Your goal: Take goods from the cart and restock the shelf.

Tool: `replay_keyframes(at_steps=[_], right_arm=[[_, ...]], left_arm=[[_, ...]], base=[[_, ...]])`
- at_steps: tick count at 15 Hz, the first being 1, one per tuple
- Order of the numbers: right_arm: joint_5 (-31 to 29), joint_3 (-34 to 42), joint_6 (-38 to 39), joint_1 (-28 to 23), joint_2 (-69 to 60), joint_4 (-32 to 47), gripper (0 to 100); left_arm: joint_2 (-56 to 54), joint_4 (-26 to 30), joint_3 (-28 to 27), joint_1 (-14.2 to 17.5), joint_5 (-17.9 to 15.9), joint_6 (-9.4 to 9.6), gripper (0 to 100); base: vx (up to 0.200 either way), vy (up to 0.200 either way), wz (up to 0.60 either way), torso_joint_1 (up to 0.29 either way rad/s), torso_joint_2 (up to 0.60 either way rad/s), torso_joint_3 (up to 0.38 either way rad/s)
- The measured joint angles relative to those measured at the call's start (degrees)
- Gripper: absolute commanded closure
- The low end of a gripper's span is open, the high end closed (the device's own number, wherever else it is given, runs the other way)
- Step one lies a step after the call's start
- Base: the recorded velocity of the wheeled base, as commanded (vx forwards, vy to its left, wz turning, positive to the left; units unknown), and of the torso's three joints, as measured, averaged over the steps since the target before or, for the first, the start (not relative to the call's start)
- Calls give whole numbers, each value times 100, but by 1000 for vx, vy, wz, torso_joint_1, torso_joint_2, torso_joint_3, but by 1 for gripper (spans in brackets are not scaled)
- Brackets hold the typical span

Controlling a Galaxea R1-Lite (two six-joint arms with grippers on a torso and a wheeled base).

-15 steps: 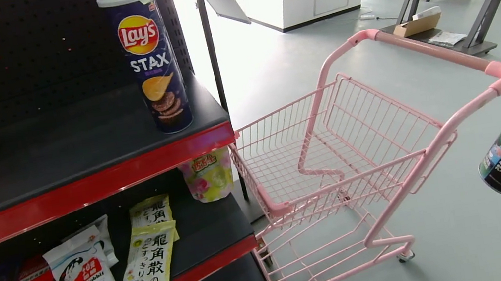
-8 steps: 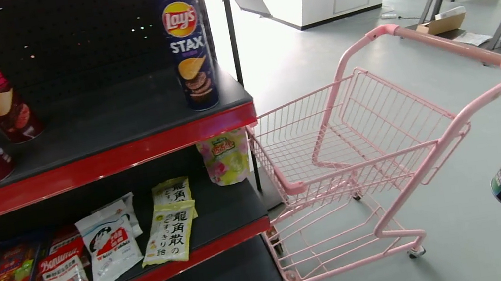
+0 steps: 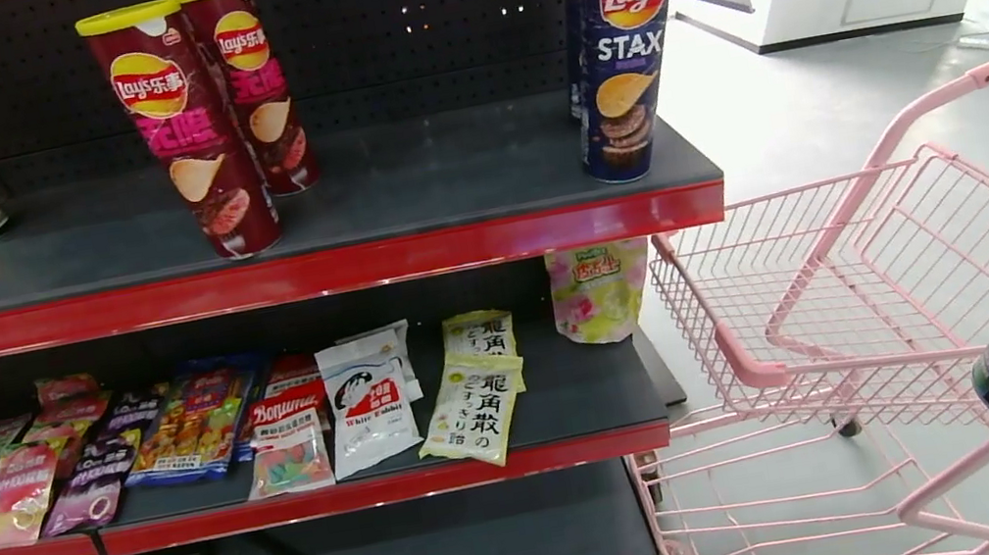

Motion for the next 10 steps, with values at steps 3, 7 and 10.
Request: replay_keyframes(at_steps=[3, 7, 10], right_arm=[[12, 26, 7, 13, -88, -7, 100], [23, 122, 22, 17, -232, 4, 100], [23, 182, 24, 24, -319, 15, 100]], left_arm=[[-17, -2, 15, 4, -5, 0, 0], [-22, -7, 26, 4, -2, 0, 0], [-15, -2, 26, 4, 0, 2, 0]], base=[[0, 200, 0, 2, 2, 2], [0, 200, 0, 2, -1, 1], [0, 200, 0, 1, 4, 5]])
